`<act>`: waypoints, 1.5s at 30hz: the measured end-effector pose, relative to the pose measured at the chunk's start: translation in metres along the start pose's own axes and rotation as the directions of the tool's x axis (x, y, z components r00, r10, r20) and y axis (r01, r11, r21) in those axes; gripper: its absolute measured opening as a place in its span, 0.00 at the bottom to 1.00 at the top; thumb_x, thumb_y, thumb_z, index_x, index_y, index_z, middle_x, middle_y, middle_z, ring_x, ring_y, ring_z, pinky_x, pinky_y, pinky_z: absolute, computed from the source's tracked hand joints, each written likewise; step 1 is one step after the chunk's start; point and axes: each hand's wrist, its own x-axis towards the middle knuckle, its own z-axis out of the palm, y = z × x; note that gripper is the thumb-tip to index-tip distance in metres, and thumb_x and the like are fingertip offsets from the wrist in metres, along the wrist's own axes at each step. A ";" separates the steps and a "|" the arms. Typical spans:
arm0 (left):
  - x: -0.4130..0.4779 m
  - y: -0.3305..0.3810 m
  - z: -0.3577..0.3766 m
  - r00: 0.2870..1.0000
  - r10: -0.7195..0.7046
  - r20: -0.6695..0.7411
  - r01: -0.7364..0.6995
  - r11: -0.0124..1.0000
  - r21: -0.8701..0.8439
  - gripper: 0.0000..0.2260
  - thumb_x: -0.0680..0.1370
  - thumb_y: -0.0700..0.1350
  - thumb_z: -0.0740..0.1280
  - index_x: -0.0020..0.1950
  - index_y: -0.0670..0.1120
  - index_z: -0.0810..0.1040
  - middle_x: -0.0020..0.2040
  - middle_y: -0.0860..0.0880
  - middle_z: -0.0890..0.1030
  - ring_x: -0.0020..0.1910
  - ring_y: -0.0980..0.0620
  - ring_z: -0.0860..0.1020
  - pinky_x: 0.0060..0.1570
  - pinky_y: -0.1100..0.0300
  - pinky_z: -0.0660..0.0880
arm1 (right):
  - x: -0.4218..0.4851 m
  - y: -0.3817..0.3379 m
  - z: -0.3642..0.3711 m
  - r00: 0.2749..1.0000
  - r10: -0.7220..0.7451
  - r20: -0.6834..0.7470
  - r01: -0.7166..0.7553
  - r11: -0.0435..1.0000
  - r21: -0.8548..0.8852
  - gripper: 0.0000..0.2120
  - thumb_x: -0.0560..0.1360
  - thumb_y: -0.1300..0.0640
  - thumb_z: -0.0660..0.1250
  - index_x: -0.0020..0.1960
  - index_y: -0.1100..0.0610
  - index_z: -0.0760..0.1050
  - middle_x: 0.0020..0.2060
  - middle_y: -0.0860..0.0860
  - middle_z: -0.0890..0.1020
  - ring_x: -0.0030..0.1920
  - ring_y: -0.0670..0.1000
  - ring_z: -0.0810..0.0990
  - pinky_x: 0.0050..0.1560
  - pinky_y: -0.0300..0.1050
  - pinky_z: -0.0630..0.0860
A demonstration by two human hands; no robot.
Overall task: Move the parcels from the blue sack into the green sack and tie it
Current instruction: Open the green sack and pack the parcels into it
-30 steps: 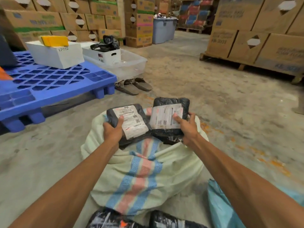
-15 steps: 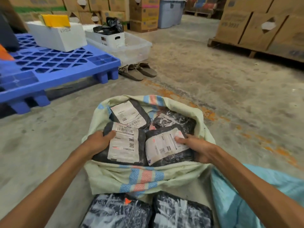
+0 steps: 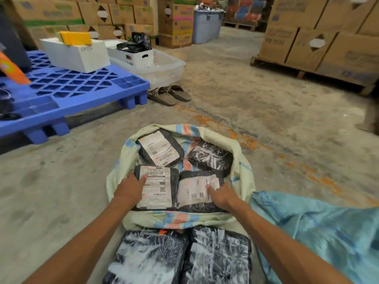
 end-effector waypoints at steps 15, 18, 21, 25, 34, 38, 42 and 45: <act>-0.009 0.026 -0.067 0.890 -0.069 0.452 -0.204 0.826 0.526 0.51 0.69 0.77 0.38 0.73 0.43 0.70 0.74 0.43 0.70 0.71 0.44 0.69 0.70 0.49 0.64 | -0.039 0.011 -0.026 0.943 -0.327 -0.054 0.236 0.777 -0.584 0.39 0.79 0.30 0.49 0.68 0.64 0.68 0.60 0.61 0.78 0.59 0.60 0.79 0.56 0.51 0.75; -0.023 0.004 -0.085 0.809 -0.016 0.587 -0.459 0.608 0.648 0.58 0.61 0.84 0.40 0.75 0.46 0.68 0.73 0.44 0.69 0.70 0.43 0.68 0.69 0.48 0.64 | -0.062 0.045 -0.044 0.863 -0.504 0.045 0.419 0.661 -0.623 0.33 0.79 0.31 0.48 0.60 0.59 0.72 0.51 0.58 0.81 0.49 0.58 0.80 0.51 0.51 0.77; -0.040 -0.035 -0.097 0.729 0.251 0.637 -0.670 0.070 0.739 0.42 0.70 0.77 0.55 0.73 0.49 0.68 0.69 0.50 0.70 0.68 0.48 0.67 0.67 0.53 0.62 | -0.079 0.074 -0.050 0.798 -0.562 0.216 0.516 0.454 -0.726 0.27 0.78 0.34 0.53 0.61 0.55 0.72 0.52 0.53 0.76 0.51 0.54 0.76 0.51 0.52 0.78; -0.054 -0.054 -0.088 0.644 0.582 0.497 -0.637 0.047 0.769 0.13 0.81 0.49 0.59 0.65 0.54 0.72 0.61 0.54 0.78 0.62 0.51 0.73 0.58 0.56 0.65 | -0.088 0.073 -0.047 0.757 -0.631 0.169 0.515 0.418 -0.748 0.10 0.83 0.56 0.59 0.63 0.53 0.71 0.53 0.51 0.77 0.50 0.54 0.79 0.49 0.51 0.79; -0.056 -0.006 -0.124 0.771 0.626 0.119 -0.499 0.478 0.723 0.06 0.80 0.47 0.60 0.48 0.50 0.76 0.47 0.45 0.83 0.46 0.43 0.80 0.47 0.56 0.74 | -0.103 0.031 -0.068 0.791 -0.610 0.039 0.396 0.463 -0.793 0.02 0.80 0.58 0.60 0.52 0.53 0.70 0.51 0.55 0.81 0.47 0.59 0.80 0.43 0.49 0.73; -0.105 -0.010 -0.117 0.968 0.253 0.004 -0.238 0.904 0.356 0.14 0.78 0.51 0.63 0.50 0.42 0.80 0.49 0.40 0.83 0.47 0.39 0.81 0.42 0.55 0.76 | -0.150 0.055 -0.042 0.787 -0.539 -0.300 0.321 0.773 -0.547 0.08 0.78 0.56 0.61 0.48 0.60 0.73 0.45 0.60 0.82 0.43 0.62 0.81 0.38 0.48 0.71; -0.180 -0.041 -0.068 0.914 -0.106 0.392 0.011 0.972 0.235 0.24 0.81 0.59 0.59 0.62 0.40 0.78 0.56 0.38 0.82 0.47 0.41 0.82 0.41 0.56 0.79 | -0.192 0.085 -0.010 0.994 -0.084 -0.066 0.051 0.914 -0.403 0.28 0.83 0.41 0.52 0.41 0.61 0.77 0.42 0.60 0.81 0.44 0.59 0.83 0.44 0.46 0.78; -0.197 -0.059 -0.026 0.925 -0.092 0.368 0.049 0.991 0.124 0.34 0.79 0.66 0.58 0.71 0.38 0.72 0.70 0.38 0.73 0.65 0.40 0.75 0.62 0.53 0.72 | -0.189 0.099 0.015 0.987 0.163 -0.002 -0.163 0.987 -0.007 0.30 0.82 0.37 0.56 0.56 0.65 0.79 0.58 0.62 0.81 0.51 0.62 0.84 0.42 0.43 0.79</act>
